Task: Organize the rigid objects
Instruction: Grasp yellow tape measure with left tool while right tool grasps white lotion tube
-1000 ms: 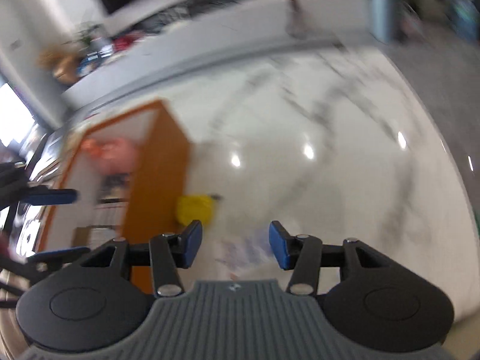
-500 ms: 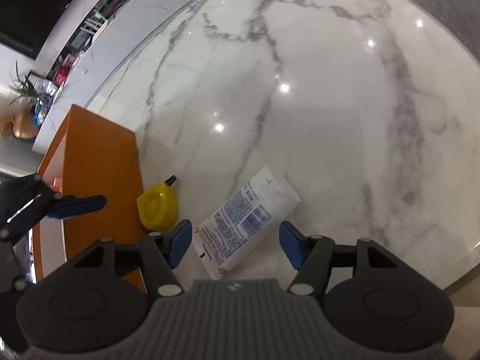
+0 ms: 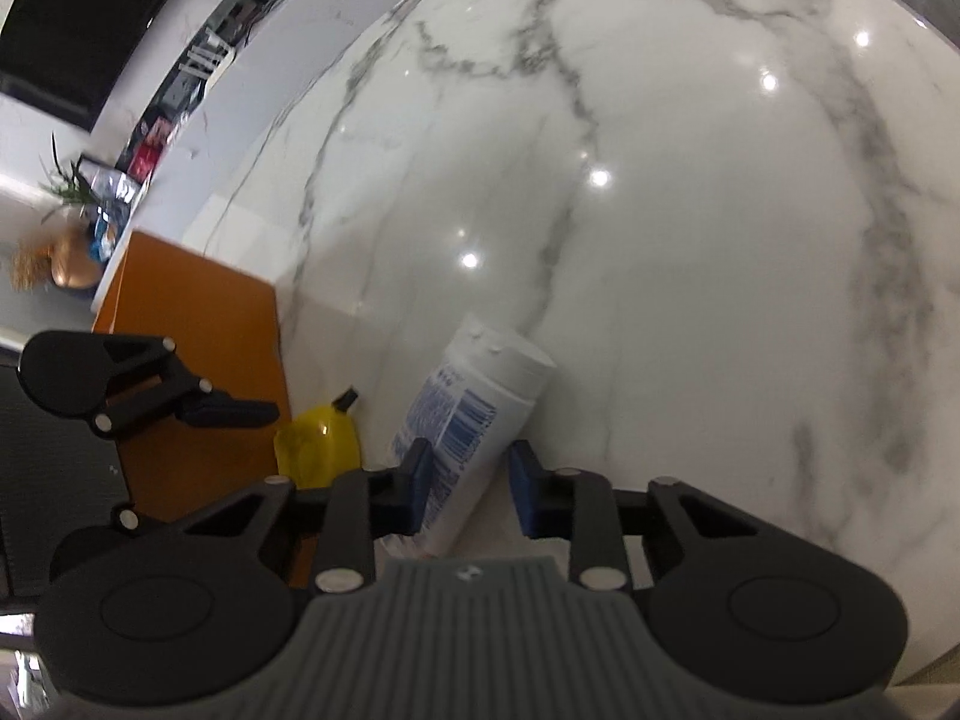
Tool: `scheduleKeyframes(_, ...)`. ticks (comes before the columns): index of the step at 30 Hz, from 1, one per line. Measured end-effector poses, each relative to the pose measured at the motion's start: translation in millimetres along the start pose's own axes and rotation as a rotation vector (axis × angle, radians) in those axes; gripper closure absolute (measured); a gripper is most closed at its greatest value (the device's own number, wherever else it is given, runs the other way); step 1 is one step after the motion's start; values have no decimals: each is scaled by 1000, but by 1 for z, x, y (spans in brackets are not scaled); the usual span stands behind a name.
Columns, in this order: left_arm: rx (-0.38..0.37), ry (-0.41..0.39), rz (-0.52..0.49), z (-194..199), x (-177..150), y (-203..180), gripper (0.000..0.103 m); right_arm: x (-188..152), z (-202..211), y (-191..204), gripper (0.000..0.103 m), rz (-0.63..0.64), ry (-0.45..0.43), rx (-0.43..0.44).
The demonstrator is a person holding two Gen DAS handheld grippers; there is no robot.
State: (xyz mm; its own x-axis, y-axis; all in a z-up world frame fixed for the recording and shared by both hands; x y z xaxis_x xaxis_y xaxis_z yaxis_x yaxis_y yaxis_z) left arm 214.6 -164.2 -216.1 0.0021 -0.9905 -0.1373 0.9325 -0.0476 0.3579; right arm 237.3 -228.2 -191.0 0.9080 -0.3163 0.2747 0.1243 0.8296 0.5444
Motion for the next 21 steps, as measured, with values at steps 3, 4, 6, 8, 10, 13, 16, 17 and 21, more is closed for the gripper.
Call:
scheduleKeyframes(3,0,27,-28,-4,3,-2,34,3,3,0,75,2,-36,-14)
scheduleKeyframes(4,6,38,-38,-6,4,-3,34,5,3,0,75,3,-47,-19)
scheduleKeyframes(6,7,64,-45,-10,6,-6,32,7,5,-2,77,-2,-64,-23)
scheduleKeyframes(8,6,77,-48,-10,9,-6,32,8,5,-3,77,-8,-71,-20)
scheduleKeyframes(10,-1,88,-28,-10,9,-5,37,8,7,-5,78,-10,-78,-22)
scheduleKeyframes(13,-37,71,70,-6,9,-4,42,10,11,-7,78,-13,-111,-60)
scheduleKeyframes(16,-122,41,251,-4,11,-2,44,18,20,-13,83,-27,-189,-127)
scheduleKeyframes(17,-142,28,309,-3,12,0,44,20,23,-16,90,-34,-211,-163)
scheduleKeyframes(21,-193,-30,436,-2,12,6,41,21,22,-21,87,-59,-194,-145)
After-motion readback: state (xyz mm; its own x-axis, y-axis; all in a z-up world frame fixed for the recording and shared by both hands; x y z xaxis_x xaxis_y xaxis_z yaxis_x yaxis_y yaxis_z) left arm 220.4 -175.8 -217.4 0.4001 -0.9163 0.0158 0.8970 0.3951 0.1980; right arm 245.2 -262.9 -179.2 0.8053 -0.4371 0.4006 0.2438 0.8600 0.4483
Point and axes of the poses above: each gripper's, at about its wrist camera, not at the fingertips, and z roughly against the way its jaws point, y to its left, x to its top, the point moved 5 cm from there along -z, roughly the way its jaws point, and after that the axes turned 1 degree about -y, right-handed, at the moved point
